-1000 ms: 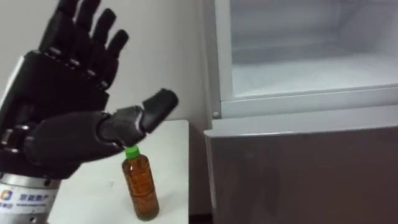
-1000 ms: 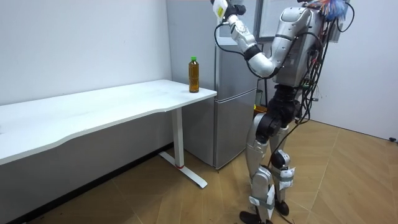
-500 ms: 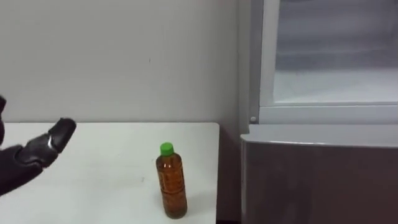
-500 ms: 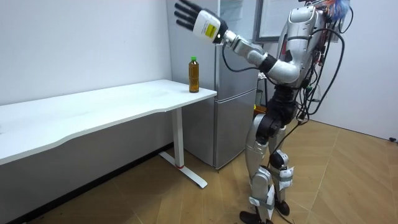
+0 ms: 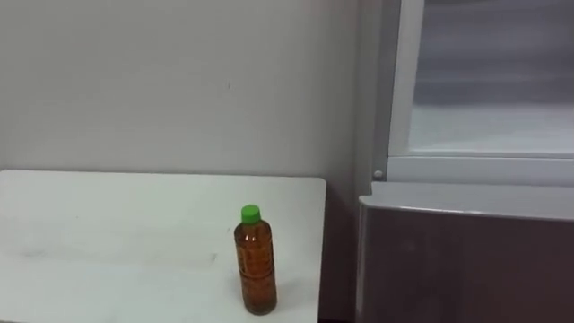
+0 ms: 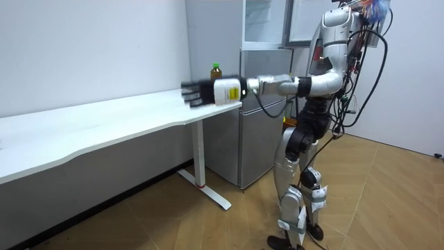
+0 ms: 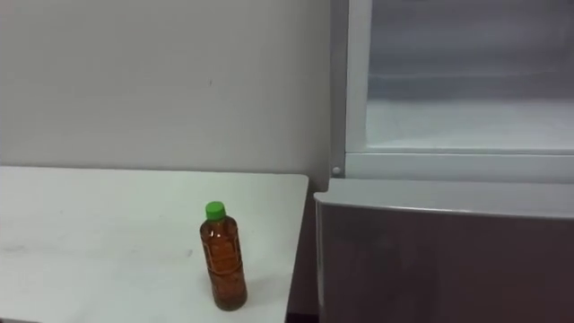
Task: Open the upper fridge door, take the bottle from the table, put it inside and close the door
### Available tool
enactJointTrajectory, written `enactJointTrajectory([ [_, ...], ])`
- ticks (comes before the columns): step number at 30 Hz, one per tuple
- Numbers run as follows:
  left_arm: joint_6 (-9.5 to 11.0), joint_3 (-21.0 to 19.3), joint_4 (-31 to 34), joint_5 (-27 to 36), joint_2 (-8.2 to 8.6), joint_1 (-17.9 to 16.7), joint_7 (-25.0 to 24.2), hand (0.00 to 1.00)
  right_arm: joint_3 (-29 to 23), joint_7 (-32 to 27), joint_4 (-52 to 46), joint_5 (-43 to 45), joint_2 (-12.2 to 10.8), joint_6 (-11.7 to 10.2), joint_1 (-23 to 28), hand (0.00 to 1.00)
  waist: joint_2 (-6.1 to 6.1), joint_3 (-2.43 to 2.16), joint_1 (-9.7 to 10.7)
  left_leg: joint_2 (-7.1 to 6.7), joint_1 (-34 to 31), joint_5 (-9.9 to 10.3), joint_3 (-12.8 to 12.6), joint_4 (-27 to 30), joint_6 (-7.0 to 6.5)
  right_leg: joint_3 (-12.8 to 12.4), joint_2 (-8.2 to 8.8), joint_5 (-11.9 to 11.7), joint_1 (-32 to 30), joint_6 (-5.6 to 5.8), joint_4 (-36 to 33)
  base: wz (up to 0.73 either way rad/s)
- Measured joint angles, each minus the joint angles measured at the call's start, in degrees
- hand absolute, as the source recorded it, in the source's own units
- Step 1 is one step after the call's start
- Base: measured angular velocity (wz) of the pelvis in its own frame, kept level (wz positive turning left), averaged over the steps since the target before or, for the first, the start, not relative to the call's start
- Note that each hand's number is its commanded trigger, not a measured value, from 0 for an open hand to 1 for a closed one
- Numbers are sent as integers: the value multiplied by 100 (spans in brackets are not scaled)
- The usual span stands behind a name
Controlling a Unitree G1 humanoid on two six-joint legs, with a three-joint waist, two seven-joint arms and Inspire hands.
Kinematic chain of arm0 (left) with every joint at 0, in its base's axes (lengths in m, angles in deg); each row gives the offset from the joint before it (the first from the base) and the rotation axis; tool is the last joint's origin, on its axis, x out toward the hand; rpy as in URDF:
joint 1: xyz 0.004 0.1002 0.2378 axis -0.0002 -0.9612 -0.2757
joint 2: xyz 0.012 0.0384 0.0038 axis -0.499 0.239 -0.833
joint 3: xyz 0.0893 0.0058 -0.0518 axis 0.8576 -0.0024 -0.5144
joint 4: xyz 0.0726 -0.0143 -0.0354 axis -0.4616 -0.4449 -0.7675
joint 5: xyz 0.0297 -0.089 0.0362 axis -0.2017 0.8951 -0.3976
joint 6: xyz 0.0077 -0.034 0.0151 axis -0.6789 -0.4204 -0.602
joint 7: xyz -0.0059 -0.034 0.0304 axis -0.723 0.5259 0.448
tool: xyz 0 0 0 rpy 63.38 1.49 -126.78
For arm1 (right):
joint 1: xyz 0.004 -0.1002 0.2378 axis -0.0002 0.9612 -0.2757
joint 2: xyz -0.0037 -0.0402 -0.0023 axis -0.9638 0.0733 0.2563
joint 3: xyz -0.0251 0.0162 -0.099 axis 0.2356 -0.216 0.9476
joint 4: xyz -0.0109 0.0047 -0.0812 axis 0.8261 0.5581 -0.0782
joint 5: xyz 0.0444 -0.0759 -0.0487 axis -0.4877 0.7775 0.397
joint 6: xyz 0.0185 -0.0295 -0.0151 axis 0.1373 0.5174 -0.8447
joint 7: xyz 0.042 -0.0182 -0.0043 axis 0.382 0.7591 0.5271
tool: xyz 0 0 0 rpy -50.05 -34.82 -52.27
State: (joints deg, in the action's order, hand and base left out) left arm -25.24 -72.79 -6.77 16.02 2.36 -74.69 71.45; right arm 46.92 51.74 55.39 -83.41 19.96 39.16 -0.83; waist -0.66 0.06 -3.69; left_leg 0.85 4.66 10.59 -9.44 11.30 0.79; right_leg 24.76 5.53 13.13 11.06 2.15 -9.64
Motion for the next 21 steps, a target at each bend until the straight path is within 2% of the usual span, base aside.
enactJointTrajectory([
  [3, 60, 193, -817, 12, 22, 2, 108, 0, -104, 69, -112, 25, 9, -11, 52, 0, 25, 8, 25, -3, -7, 21, -5, 3, -24, -101, -5, 1, -16, 0, 3, -5],
  [7, 124, 534, -1566, 18, 20, 2, 145, 0, -132, 71, -144, 37, 12, -11, 96, 0, 30, 4, 45, -20, -16, 42, -6, 1, -46, -159, 2, 5, -18, 12, 11, -2],
  [9, 303, 773, -2226, -144, 3, -11, 78, 0, -142, 94, -90, 32, 16, -70, 108, 0, 14, 4, 19, -15, 106, 41, -145, -73, -50, -352, -8, 0, -5, 14, -9, -24],
  [10, 323, 794, -2409, -197, 3, -39, 59, 0, -146, 113, -69, 31, 16, -80, 99, 0, 5, -7, 23, -13, 122, 41, -157, -83, -49, -384, -10, -1, 1, 14, -10, -32],
  [12, 331, 952, -2910, -389, 12, -170, -65, 0, -146, 159, -84, 122, -3, -149, 103, 0, 13, -12, 62, 0, 194, 43, -288, -142, -47, -450, -14, -7, -5, 11, -9, -22],
  [18, 329, 1462, -4228, -579, 4, -170, -500, 0, -238, 113, -25, 154, -80, -152, 71, 0, 66, -10, 337, -15, 190, 44, -271, -150, -49, -422, -2, -9, 0, 17, -5, 1],
  [21, 289, 1634, -4641, -1006, 8, -112, -720, 0, -236, 110, -27, 155, -91, -151, 97, 0, 72, -9, 361, -10, 202, 46, -300, -167, -49, -490, -6, -9, -20, 17, -3, -5],
])
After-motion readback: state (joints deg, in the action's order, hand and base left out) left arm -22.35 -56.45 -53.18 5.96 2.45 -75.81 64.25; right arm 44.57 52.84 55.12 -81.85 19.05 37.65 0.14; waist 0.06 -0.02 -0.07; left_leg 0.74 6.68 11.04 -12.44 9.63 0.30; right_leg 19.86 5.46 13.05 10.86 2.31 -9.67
